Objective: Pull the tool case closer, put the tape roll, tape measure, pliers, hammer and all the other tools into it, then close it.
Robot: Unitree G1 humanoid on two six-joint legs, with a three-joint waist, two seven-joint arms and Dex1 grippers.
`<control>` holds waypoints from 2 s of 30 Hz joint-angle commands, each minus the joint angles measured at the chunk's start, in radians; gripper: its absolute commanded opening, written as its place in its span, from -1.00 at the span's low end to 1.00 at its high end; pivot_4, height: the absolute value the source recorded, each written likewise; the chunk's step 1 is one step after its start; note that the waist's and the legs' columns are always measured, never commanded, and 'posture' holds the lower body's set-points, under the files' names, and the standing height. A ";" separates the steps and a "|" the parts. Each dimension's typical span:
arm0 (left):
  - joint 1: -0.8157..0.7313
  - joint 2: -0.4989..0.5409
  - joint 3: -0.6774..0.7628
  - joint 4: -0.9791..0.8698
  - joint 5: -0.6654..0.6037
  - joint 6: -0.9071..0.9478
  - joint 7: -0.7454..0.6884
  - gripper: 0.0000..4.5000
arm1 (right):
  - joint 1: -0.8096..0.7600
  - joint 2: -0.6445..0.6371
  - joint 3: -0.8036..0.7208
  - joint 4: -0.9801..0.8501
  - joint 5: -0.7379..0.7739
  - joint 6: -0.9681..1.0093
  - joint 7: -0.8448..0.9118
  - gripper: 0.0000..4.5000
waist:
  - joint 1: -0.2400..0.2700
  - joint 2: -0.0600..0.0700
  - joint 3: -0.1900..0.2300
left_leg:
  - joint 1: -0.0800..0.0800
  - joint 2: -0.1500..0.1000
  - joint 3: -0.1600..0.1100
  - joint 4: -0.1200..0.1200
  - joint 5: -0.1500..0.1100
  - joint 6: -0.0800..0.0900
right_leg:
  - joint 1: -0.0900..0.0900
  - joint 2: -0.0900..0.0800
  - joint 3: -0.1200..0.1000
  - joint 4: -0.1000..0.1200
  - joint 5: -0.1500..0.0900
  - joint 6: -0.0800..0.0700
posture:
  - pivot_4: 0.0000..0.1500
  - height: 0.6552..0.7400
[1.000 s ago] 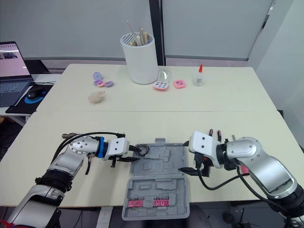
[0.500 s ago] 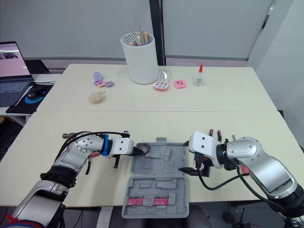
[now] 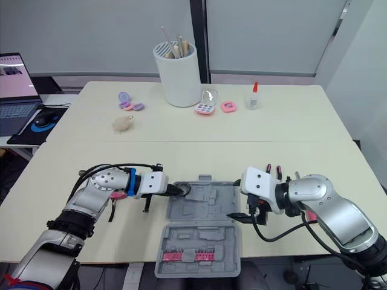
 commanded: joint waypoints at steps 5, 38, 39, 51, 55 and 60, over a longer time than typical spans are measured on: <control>0.003 0.010 0.010 0.002 -0.012 0.009 -0.008 -0.77 | -0.007 0.002 -0.018 -0.033 0.005 -0.011 -0.006 1.00 | 0.001 0.000 0.000 | 0.000 0.000 0.000 0.000 0.000 0.000 | 0.000 0.000 0.000 0.000 0.000 0.000 | 1.00 0.94; -0.051 -0.034 -0.044 0.133 0.105 -0.158 0.054 -0.99 | -0.009 0.000 -0.019 -0.035 0.002 -0.012 -0.007 1.00 | 0.001 0.000 0.000 | 0.000 0.000 0.000 0.000 0.000 0.000 | 0.000 0.000 0.000 0.000 0.000 0.000 | 1.00 0.94; -0.048 -0.029 -0.035 0.117 0.090 -0.146 0.046 -0.99 | -0.009 0.000 -0.019 -0.035 0.003 -0.011 -0.008 1.00 | 0.001 0.000 0.000 | 0.000 0.000 0.000 0.000 0.000 0.000 | 0.000 0.000 0.000 0.000 0.000 0.000 | 1.00 0.94; 0.192 0.197 0.142 -0.339 -0.182 0.371 -0.058 -0.99 | 0.004 0.004 -0.022 -0.062 0.033 0.007 -0.009 1.00 | -0.007 0.001 0.000 | 0.001 0.002 0.000 0.000 0.000 0.000 | 0.000 -0.001 0.001 0.000 0.000 0.000 | 1.00 0.94; 0.332 0.251 0.164 -0.405 -0.150 0.371 -0.026 -0.99 | 0.003 -0.001 -0.012 -0.074 0.050 0.017 0.004 1.00 | -0.002 0.001 0.000 | 0.001 0.002 0.000 0.000 0.000 0.000 | 0.000 -0.001 0.001 0.000 0.000 0.000 | 1.00 0.94; 0.415 0.249 0.156 -0.421 -0.094 0.396 0.056 -0.99 | -0.013 0.003 0.006 -0.081 0.057 0.023 0.013 1.00 | 0.000 0.000 0.000 | 0.001 0.002 0.000 0.000 0.000 0.000 | 0.000 -0.003 0.000 0.000 0.000 0.000 | 1.00 0.94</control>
